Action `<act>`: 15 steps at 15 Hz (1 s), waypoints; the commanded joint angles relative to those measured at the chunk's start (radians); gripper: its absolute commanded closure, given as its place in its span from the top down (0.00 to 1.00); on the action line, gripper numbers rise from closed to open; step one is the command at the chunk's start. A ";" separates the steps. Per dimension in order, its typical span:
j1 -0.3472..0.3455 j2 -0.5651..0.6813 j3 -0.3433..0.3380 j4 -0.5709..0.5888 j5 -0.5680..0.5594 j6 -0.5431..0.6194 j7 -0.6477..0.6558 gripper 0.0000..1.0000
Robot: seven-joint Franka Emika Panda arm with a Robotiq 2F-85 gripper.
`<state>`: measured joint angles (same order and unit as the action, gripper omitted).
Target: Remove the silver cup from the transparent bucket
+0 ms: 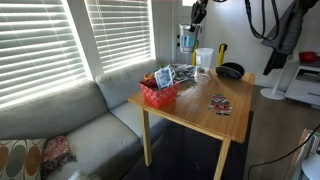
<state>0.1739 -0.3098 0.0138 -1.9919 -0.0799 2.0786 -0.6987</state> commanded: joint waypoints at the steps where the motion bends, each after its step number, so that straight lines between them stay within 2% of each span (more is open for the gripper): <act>1: -0.008 0.001 0.006 0.003 0.003 -0.003 -0.003 0.05; 2: -0.008 0.001 0.006 0.003 0.003 -0.003 -0.004 0.01; 3: 0.010 0.005 -0.007 -0.007 0.053 0.018 -0.051 0.01; 8: 0.015 0.044 0.007 -0.069 0.039 0.115 -0.124 0.01; 15: 0.032 0.113 0.015 -0.139 0.112 0.231 -0.310 0.01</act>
<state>0.2054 -0.2066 0.0281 -2.1048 -0.0149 2.2702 -0.9282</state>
